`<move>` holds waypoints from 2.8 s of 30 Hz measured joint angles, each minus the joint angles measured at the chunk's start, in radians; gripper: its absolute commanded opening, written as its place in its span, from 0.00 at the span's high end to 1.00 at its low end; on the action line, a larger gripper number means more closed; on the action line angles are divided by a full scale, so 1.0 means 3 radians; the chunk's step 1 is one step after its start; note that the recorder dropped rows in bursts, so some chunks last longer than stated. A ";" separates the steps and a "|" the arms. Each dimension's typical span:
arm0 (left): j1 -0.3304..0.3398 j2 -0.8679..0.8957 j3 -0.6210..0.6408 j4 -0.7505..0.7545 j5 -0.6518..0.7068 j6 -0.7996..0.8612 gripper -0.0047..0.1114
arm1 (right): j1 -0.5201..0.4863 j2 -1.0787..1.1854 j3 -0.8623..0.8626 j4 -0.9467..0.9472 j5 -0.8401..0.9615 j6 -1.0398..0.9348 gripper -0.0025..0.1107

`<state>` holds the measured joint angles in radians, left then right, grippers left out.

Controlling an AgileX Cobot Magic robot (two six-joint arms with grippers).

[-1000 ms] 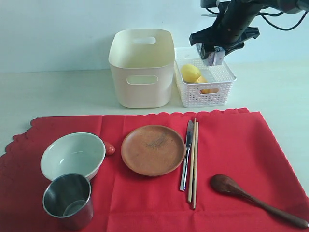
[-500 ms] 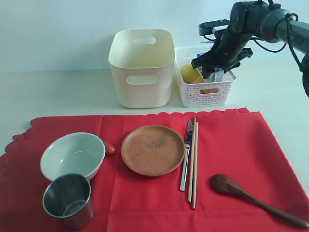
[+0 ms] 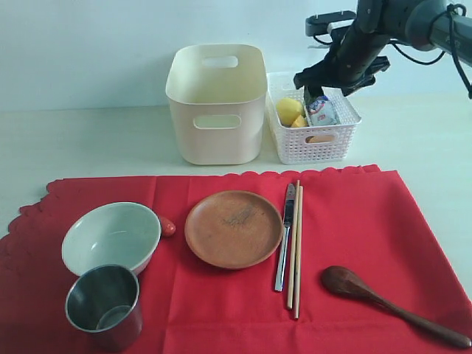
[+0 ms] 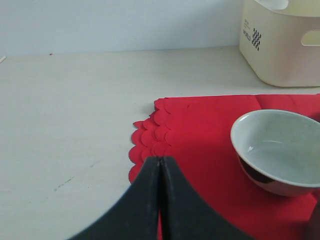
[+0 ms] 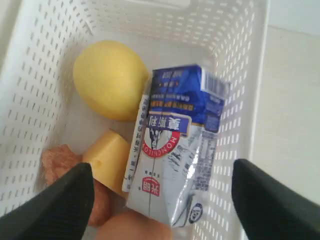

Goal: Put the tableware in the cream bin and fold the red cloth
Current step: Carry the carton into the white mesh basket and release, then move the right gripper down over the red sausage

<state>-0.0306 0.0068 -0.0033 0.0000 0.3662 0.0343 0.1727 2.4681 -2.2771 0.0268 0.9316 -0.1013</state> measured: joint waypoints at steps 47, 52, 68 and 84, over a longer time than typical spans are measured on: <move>0.0000 0.0000 0.0000 0.0000 0.0000 0.0000 0.96 | 0.1045 -0.0526 0.0391 0.1363 0.0968 -0.1918 0.46; 0.0000 0.0000 0.0000 0.0000 0.0000 0.0000 0.96 | 0.1251 -0.0354 0.0391 0.1242 0.0952 -0.1918 0.46; 0.0000 0.0000 0.0000 0.0000 0.0000 0.0000 0.96 | 0.1542 0.0011 0.0399 0.1045 0.0728 -0.1918 0.46; 0.0000 0.0000 0.0000 0.0000 0.0000 0.0000 0.96 | 0.1655 0.0203 0.0399 0.1113 0.0755 -0.1918 0.47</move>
<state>-0.0306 0.0068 -0.0033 0.0000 0.3662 0.0343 0.6693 2.5289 -2.1575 0.3608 1.1581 -0.6768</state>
